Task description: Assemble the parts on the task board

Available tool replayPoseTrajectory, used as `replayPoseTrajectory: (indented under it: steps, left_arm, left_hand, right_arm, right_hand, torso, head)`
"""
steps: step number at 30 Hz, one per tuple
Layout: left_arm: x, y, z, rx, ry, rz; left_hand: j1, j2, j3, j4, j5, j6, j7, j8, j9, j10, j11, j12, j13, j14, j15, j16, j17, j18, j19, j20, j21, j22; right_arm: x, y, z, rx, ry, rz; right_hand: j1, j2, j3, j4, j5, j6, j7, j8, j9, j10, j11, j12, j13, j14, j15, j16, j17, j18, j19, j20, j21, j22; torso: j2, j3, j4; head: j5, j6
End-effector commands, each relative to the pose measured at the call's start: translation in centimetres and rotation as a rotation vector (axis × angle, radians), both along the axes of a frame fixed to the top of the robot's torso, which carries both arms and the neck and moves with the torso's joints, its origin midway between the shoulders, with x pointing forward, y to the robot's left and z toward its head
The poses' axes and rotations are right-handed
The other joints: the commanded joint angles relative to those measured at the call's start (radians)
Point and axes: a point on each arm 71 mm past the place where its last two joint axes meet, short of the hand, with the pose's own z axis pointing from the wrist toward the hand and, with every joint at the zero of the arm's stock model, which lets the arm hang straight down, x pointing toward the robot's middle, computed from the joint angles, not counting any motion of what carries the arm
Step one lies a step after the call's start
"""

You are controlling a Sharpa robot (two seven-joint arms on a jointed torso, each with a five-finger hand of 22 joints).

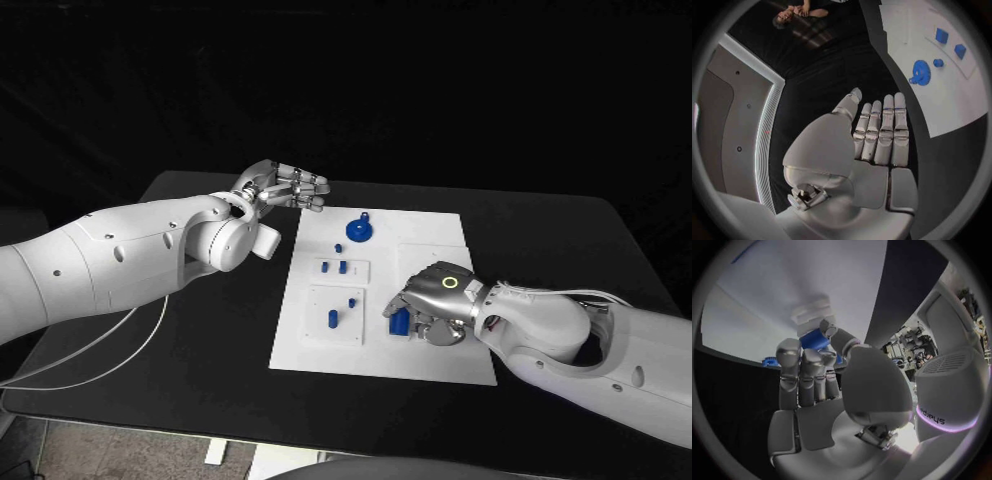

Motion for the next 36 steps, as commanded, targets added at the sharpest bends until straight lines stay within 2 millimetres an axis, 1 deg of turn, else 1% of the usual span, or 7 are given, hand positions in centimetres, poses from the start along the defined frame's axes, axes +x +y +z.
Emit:
replayPoseTrajectory:
  steps: [1,5,8,11,16,23,36]
  left_arm:
    - [-0.1,-0.2,0.0,-0.010,0.004,-0.017]
    - [-0.1,-0.2,0.0,-0.010,0.005,-0.017]
    - [-0.1,-0.2,0.0,-0.009,0.006,-0.017]
    - [-0.1,-0.1,0.0,-0.009,0.009,-0.018]
    - [-0.1,-0.1,-0.1,-0.008,0.015,-0.020]
    - [-0.1,-0.1,-0.1,-0.007,0.021,-0.023]
    - [-0.1,-0.2,-0.2,-0.006,0.030,-0.031]
  left_hand:
    - [0.004,-0.001,0.001,0.007,-0.003,-0.008,-0.002,0.001,0.000,-0.004,0.002,0.000,0.000,-0.002,0.000,-0.004,0.001,0.003,0.007,0.001,0.004,-0.001]
    - [0.003,-0.001,0.001,0.008,-0.004,-0.010,-0.002,0.001,0.000,-0.004,0.002,0.000,0.000,-0.002,0.000,-0.004,0.001,0.003,0.007,0.001,0.004,-0.002]
    - [0.002,-0.001,0.001,0.009,-0.005,-0.010,-0.002,0.001,0.000,-0.004,0.002,0.000,0.000,-0.002,0.000,-0.004,0.001,0.003,0.008,0.001,0.004,-0.003]
    - [0.002,-0.001,0.001,0.009,-0.005,-0.010,-0.002,0.001,0.000,-0.004,0.002,0.000,0.000,-0.002,0.000,-0.004,0.001,0.003,0.008,0.001,0.004,-0.003]
    - [0.002,-0.001,0.000,0.011,-0.007,-0.011,-0.002,0.001,0.000,-0.004,0.002,0.000,0.000,-0.002,0.000,-0.004,0.001,0.003,0.008,0.002,0.004,-0.005]
    - [0.002,0.000,0.000,0.012,-0.008,-0.013,-0.001,0.001,0.000,-0.005,0.003,0.000,0.000,-0.003,0.000,-0.004,0.001,0.003,0.008,0.002,0.004,-0.006]
    - [0.004,-0.001,-0.005,0.018,-0.012,-0.020,0.001,0.001,0.000,-0.006,0.003,0.000,0.000,-0.003,0.001,-0.004,0.001,0.003,0.010,0.002,0.004,-0.014]
  right_arm:
    - [-0.1,0.5,0.3,-0.003,-0.075,0.026]
    - [-0.2,0.9,0.3,0.005,-0.083,0.039]
    - [-0.1,1.0,0.3,0.001,-0.085,0.041]
    - [0.0,1.0,0.1,-0.008,-0.085,0.038]
    - [0.2,0.7,0.0,-0.026,-0.093,0.030]
    - [0.6,0.4,-0.3,-0.050,-0.099,0.017]
    - [1.0,0.6,-0.6,-0.078,-0.099,0.006]
  right_hand:
    - [-0.007,-0.001,0.008,0.001,-0.006,0.011,0.000,0.003,0.001,-0.004,0.004,0.003,-0.007,0.005,-0.001,0.006,0.002,-0.020,0.019,0.000,0.004,0.085]
    - [-0.008,0.003,0.012,-0.001,-0.009,0.026,0.002,0.003,0.002,-0.007,0.005,0.003,-0.016,0.005,-0.002,0.007,0.005,-0.021,0.018,-0.001,0.005,0.085]
    - [-0.012,0.008,0.019,-0.002,-0.009,0.059,0.010,0.007,0.005,-0.012,0.007,0.001,-0.024,0.005,-0.001,0.009,0.008,-0.022,0.017,-0.002,0.005,0.085]
    - [-0.019,0.012,0.030,-0.003,-0.009,0.101,0.025,0.007,0.006,-0.019,0.012,0.001,-0.032,0.005,0.000,0.012,0.012,-0.022,0.015,-0.001,0.004,0.085]
    - [-0.023,0.013,0.041,-0.004,-0.010,0.146,0.038,0.003,0.004,-0.024,0.017,0.000,-0.043,0.004,0.003,0.012,0.015,-0.022,0.013,0.000,0.006,0.085]
    - [-0.024,0.011,0.051,-0.004,-0.010,0.144,0.036,0.002,0.003,-0.029,0.018,0.014,-0.053,0.005,0.005,0.010,0.020,-0.021,0.008,0.002,0.008,0.084]
    - [-0.015,0.003,0.042,-0.004,-0.010,0.059,0.005,0.002,0.001,-0.030,0.008,0.027,-0.051,0.002,0.001,0.005,0.020,-0.022,0.002,0.000,0.001,0.082]
  torso:
    - [0.000,-0.0014,0.0014]
    - [0.000,-0.0032,0.0024]
    - [0.000,-0.0036,0.0025]
    - [0.000,-0.0031,0.0016]
    - [-0.001,-0.0021,0.0006]
    - [-0.001,-0.0016,-0.0011]
    - [-0.001,-0.0023,0.0004]
  head:
    - [-0.002,-0.004]
    - [-0.003,-0.005]
    - [-0.003,-0.005]
    - [-0.002,-0.007]
    - [0.000,-0.009]
    - [-0.001,-0.009]
    - [-0.006,-0.010]
